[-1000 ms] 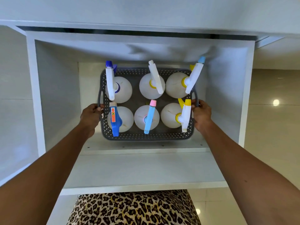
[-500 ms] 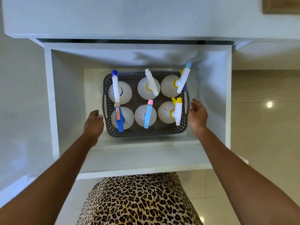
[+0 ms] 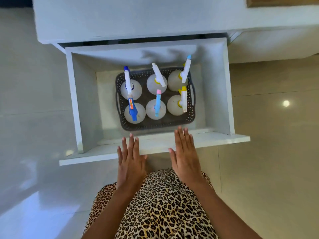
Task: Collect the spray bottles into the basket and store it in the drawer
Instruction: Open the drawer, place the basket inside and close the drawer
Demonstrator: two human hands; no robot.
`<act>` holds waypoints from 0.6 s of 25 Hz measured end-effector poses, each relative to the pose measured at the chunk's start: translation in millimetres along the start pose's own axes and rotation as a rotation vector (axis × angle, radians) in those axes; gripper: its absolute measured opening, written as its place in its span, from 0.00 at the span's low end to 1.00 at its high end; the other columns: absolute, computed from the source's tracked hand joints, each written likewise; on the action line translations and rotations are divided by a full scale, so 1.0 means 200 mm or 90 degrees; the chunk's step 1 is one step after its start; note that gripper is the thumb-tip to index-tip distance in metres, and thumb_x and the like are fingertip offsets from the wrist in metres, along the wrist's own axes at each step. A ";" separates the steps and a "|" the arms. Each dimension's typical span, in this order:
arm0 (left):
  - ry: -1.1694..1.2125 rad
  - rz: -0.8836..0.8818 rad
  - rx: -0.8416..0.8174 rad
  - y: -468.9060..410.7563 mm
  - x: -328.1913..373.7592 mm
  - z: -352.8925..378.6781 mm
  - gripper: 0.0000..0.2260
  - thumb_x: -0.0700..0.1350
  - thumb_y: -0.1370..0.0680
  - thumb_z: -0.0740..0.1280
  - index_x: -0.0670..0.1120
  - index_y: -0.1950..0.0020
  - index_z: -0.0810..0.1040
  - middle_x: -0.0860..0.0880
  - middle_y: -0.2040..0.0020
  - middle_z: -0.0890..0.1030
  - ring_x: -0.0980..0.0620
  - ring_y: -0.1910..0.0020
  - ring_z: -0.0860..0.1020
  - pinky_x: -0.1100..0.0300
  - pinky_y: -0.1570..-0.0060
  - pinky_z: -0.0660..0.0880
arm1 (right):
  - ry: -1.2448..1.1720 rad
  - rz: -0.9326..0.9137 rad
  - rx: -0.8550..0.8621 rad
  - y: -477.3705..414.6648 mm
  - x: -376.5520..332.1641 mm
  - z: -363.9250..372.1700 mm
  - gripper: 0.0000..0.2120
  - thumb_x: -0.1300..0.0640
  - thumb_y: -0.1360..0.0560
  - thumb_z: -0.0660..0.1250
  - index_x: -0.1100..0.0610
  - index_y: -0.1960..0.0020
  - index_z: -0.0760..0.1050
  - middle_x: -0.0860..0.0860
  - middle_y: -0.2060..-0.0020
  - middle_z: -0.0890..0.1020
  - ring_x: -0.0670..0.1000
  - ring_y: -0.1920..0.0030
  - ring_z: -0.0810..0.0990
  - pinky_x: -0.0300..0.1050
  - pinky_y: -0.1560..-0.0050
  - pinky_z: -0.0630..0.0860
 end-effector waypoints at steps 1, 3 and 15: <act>-0.019 0.008 -0.003 0.02 -0.01 0.03 0.27 0.49 0.20 0.54 0.44 0.26 0.45 0.46 0.24 0.43 0.47 0.26 0.37 0.49 0.27 0.41 | 0.019 -0.004 -0.028 0.05 0.02 0.03 0.30 0.50 0.21 0.54 0.62 0.26 0.46 0.59 0.26 0.52 0.60 0.25 0.51 0.54 0.23 0.47; -0.068 0.031 0.002 0.04 -0.03 0.05 0.27 0.51 0.20 0.52 0.42 0.26 0.47 0.44 0.24 0.46 0.44 0.25 0.42 0.46 0.27 0.45 | 0.077 -0.029 -0.066 0.10 0.06 0.09 0.33 0.45 0.21 0.51 0.63 0.26 0.44 0.60 0.26 0.50 0.60 0.25 0.50 0.52 0.25 0.42; -0.221 0.058 -0.062 -0.05 -0.02 0.01 0.40 0.57 0.26 0.58 0.41 0.28 0.35 0.41 0.26 0.37 0.39 0.28 0.34 0.42 0.28 0.43 | 0.118 -0.048 -0.138 0.02 0.09 0.09 0.42 0.36 0.24 0.50 0.60 0.27 0.33 0.58 0.26 0.38 0.56 0.25 0.37 0.52 0.27 0.37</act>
Point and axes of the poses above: each hand's wrist, its own y-axis away from the middle knuckle, its own z-axis out of the palm, x = y × z, the point moved 3 cm from there along -y, towards the middle knuckle
